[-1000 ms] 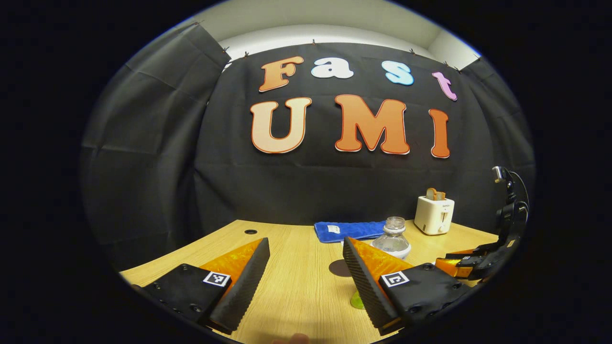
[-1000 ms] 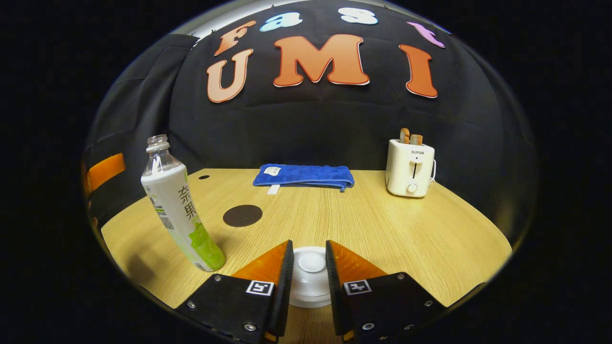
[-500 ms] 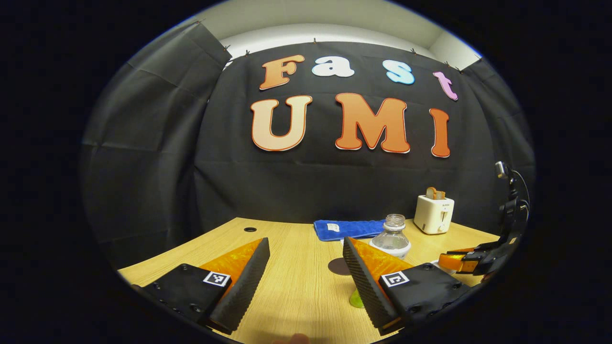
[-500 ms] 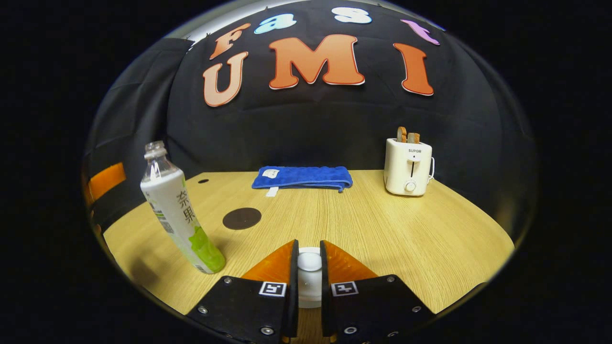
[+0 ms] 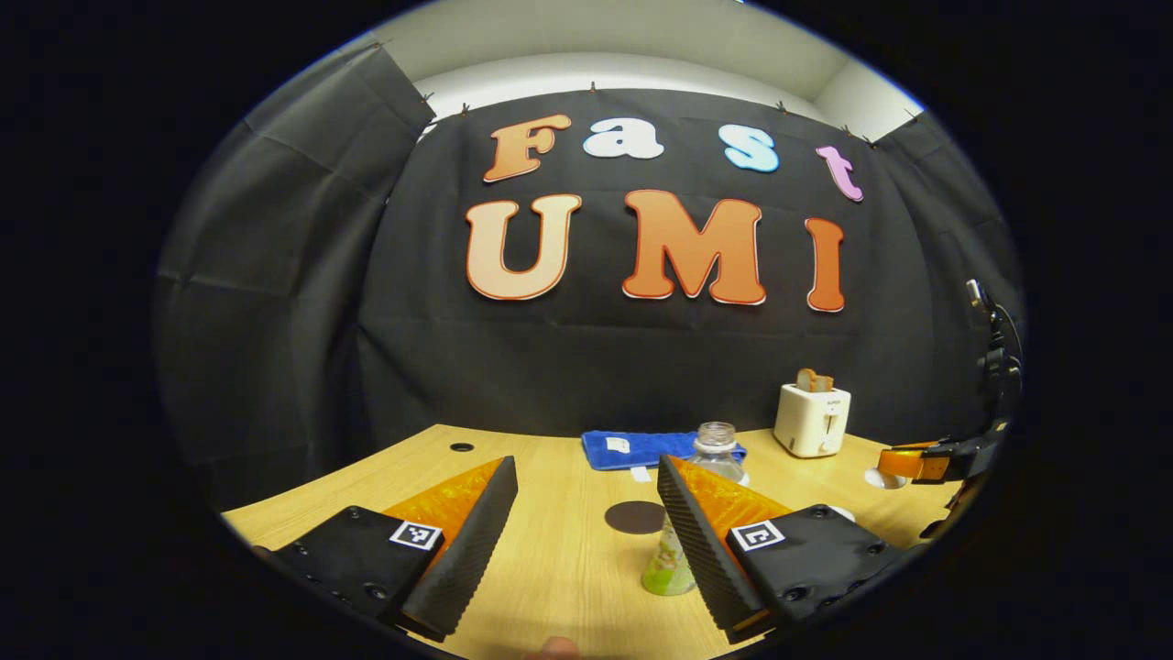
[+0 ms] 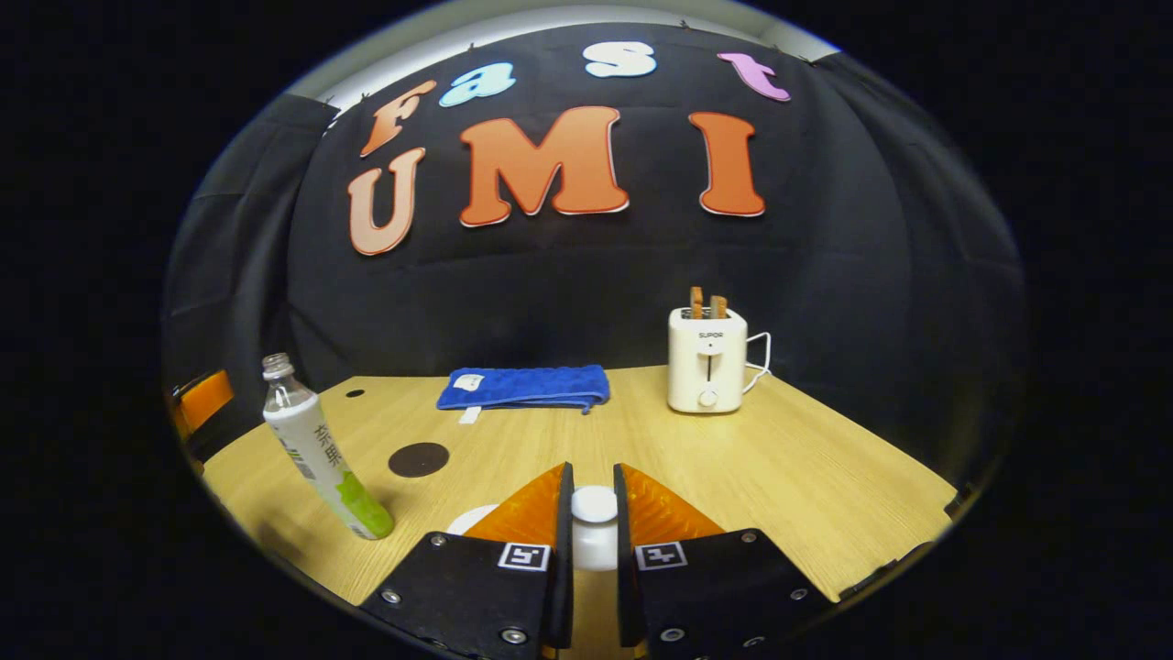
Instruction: Open the teacup lid with one hand, grasp the water bottle and pour water into the teacup with the other hand; after pouring, place the water bottle on the coaster and then close the teacup lid.
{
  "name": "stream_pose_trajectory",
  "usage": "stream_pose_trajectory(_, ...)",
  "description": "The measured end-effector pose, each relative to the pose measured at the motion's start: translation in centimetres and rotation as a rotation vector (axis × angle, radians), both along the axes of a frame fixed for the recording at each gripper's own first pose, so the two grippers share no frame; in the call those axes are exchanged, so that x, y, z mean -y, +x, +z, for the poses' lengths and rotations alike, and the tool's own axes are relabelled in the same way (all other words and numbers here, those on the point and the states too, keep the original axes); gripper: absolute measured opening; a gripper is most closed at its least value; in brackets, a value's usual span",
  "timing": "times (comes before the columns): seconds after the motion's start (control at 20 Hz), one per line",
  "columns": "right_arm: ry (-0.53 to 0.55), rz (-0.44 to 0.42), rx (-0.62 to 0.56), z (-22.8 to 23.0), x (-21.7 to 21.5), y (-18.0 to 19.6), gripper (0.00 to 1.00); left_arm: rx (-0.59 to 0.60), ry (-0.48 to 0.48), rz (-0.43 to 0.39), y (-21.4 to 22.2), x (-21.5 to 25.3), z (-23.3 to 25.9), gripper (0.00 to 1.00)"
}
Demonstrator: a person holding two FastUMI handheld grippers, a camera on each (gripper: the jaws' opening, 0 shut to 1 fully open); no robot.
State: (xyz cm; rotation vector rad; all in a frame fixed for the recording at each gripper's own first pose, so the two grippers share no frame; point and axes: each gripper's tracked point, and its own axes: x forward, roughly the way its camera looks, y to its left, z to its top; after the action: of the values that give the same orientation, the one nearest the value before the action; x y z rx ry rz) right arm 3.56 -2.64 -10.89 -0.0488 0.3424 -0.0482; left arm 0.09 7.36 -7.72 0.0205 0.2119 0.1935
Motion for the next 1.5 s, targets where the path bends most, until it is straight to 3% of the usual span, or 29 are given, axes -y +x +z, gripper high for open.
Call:
stream_pose_trajectory(0.2, 0.012, -0.067, -0.002, -0.1, 2.9, -0.1, 0.2, -0.009, -0.032, -0.068, 0.3, 3.4, -0.7, 0.99)
stream_pose_trajectory(0.55, 0.031, -0.076, -0.002, -0.2, 3.3, -0.3, 0.19, -0.073, -0.036, -0.161, 1.0, 8.1, -4.2, 0.99)
stream_pose_trajectory(1.1, 0.052, -0.07, -0.021, -0.6, 3.4, -0.4, 0.19, -0.188, 0.023, -0.126, 3.3, 7.3, -10.5, 0.99)
stream_pose_trajectory(1.5, 0.082, -0.093, -0.017, -0.4, 4.5, -0.7, 0.2, -0.231, -0.043, -0.107, 4.6, 6.8, -13.1, 0.99)
